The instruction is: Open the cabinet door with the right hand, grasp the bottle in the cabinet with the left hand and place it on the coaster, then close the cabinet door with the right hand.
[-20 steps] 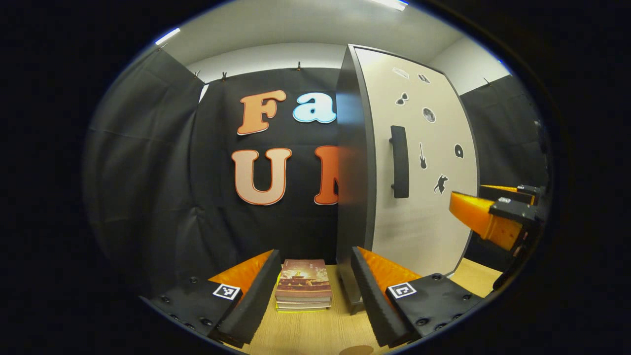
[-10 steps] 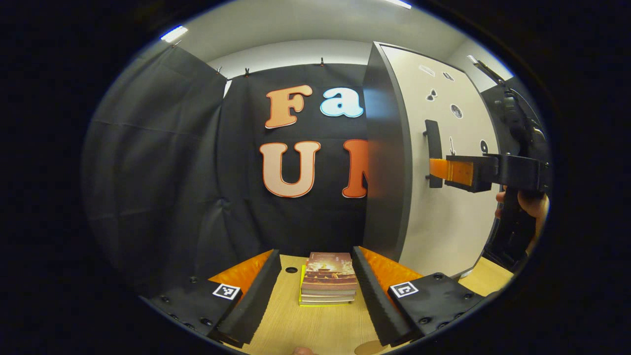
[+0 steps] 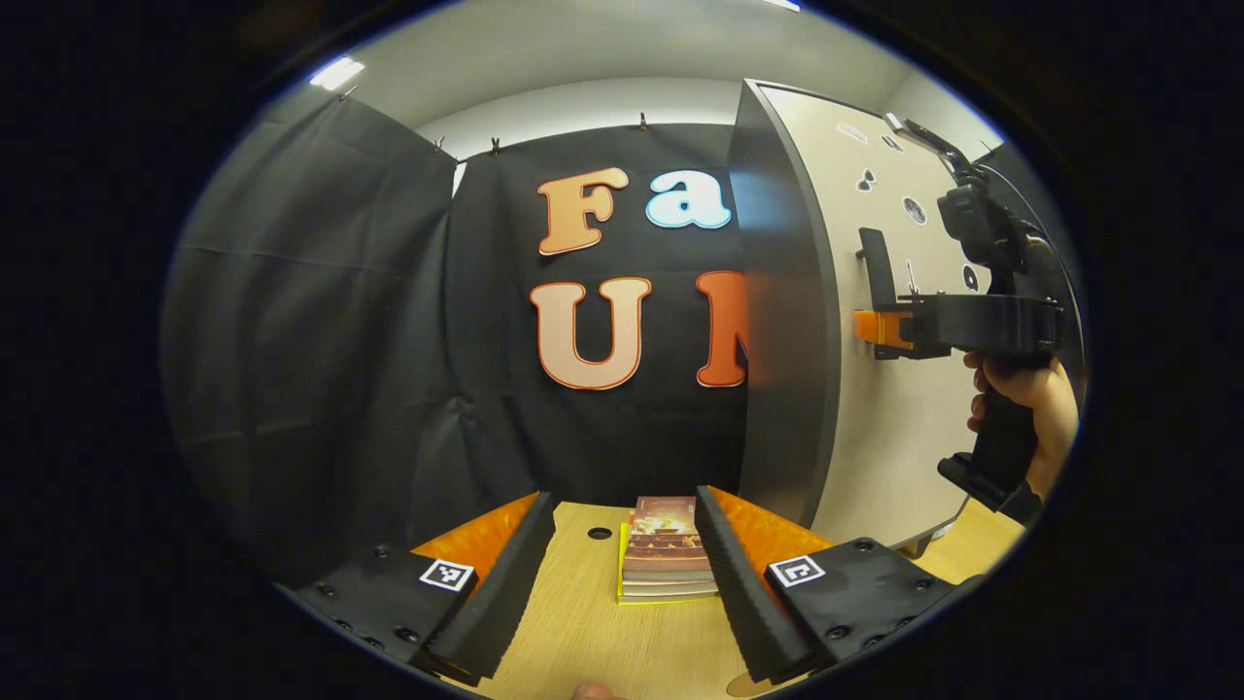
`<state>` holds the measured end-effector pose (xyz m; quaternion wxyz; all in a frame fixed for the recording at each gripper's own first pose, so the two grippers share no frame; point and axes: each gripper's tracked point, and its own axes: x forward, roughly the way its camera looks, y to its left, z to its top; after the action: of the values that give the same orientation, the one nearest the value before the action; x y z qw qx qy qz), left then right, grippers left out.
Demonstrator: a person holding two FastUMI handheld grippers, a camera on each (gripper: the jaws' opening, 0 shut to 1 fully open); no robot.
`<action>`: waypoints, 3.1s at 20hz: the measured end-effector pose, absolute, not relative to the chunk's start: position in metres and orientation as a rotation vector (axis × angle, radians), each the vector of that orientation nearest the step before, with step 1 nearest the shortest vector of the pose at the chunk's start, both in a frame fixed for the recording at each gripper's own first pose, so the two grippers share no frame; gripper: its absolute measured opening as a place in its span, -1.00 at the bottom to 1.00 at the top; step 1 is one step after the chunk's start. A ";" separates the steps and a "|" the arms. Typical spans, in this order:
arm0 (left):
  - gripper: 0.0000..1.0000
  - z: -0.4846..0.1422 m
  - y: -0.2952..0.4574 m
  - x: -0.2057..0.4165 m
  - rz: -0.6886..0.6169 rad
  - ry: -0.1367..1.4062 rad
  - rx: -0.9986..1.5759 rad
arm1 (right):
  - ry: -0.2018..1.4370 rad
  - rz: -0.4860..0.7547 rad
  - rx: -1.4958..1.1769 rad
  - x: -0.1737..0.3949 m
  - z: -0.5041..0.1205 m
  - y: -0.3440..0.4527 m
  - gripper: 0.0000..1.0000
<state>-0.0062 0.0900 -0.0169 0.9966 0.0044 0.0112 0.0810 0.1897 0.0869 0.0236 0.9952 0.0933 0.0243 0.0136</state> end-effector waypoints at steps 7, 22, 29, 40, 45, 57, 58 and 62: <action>0.89 -0.025 0.096 0.013 0.083 0.039 0.008 | 0.038 0.022 0.226 0.184 0.027 0.087 -0.71; 0.90 -0.003 0.033 -0.012 0.060 -0.011 -0.028 | 0.024 0.091 0.209 0.119 0.041 0.065 -0.79; 0.89 -0.004 -0.026 -0.055 0.034 -0.007 -0.049 | 0.022 0.074 0.236 0.088 0.040 0.037 -0.80; 0.89 0.001 -0.097 -0.077 -0.025 -0.008 -0.081 | 0.015 -0.010 0.223 0.067 0.034 -0.014 -0.87; 0.89 0.001 -0.105 -0.080 -0.028 -0.012 -0.075 | 0.007 -0.047 0.188 0.067 0.032 -0.034 -0.78; 0.89 -0.010 -0.126 -0.084 -0.067 0.042 -0.091 | 0.018 -0.119 0.095 0.068 0.024 -0.084 -0.78; 0.90 -0.010 -0.126 -0.085 -0.070 0.049 -0.089 | 0.020 -0.126 0.094 0.066 0.023 -0.086 -0.89; 0.90 -0.003 -0.132 -0.087 -0.088 0.037 -0.068 | -0.004 -0.168 0.086 0.048 0.030 -0.096 -0.70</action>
<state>-0.0870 -0.1321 -0.0029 0.9983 -0.0341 0.0183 -0.0442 0.0484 -0.0963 0.0302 0.9955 0.0431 -0.0022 -0.0838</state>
